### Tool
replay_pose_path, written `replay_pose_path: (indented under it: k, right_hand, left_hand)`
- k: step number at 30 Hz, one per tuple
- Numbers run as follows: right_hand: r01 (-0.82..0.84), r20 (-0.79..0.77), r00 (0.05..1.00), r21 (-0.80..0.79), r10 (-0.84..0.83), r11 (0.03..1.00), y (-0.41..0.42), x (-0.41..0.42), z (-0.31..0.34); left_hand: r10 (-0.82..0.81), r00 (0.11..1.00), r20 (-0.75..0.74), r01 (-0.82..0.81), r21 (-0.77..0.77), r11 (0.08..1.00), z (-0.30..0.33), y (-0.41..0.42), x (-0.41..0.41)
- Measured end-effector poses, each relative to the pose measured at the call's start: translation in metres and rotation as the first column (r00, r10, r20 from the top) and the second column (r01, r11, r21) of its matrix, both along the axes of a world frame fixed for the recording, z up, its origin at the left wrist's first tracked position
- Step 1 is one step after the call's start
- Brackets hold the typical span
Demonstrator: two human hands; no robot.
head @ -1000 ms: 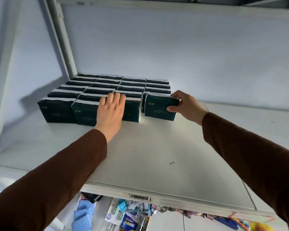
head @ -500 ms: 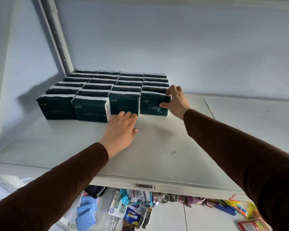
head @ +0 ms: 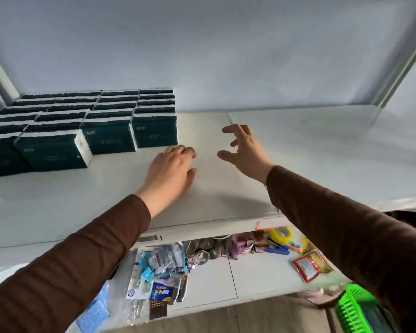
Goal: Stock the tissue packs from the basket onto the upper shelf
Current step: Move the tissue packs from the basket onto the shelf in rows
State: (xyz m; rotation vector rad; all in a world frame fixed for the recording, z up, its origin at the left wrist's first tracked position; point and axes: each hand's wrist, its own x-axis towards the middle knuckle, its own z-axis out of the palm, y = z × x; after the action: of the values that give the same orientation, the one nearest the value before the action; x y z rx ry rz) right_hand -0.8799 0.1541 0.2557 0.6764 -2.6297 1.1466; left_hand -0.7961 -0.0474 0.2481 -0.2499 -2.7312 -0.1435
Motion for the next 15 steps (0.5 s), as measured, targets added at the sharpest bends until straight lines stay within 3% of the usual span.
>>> replay_pose_path:
  k: [7,12,15]
  right_hand:
    - [0.182,-0.094,0.979,0.001,-0.181,0.983,0.181,0.101,-0.006]
    - [0.323,-0.096,0.945,0.112,-0.313,0.94,0.336,0.166,-0.035]
    - [0.369,-0.048,0.929,0.198,-0.368,0.908,0.43,0.202,-0.066]
  left_hand:
    - [-0.31,0.943,-0.12,0.318,0.047,0.947,0.007,0.171,0.017]
    - [-0.49,0.858,-0.155,0.508,0.108,0.855,-0.007,0.326,0.048]
    - [-0.541,0.835,-0.099,0.55,0.139,0.823,-0.039,0.414,0.069]
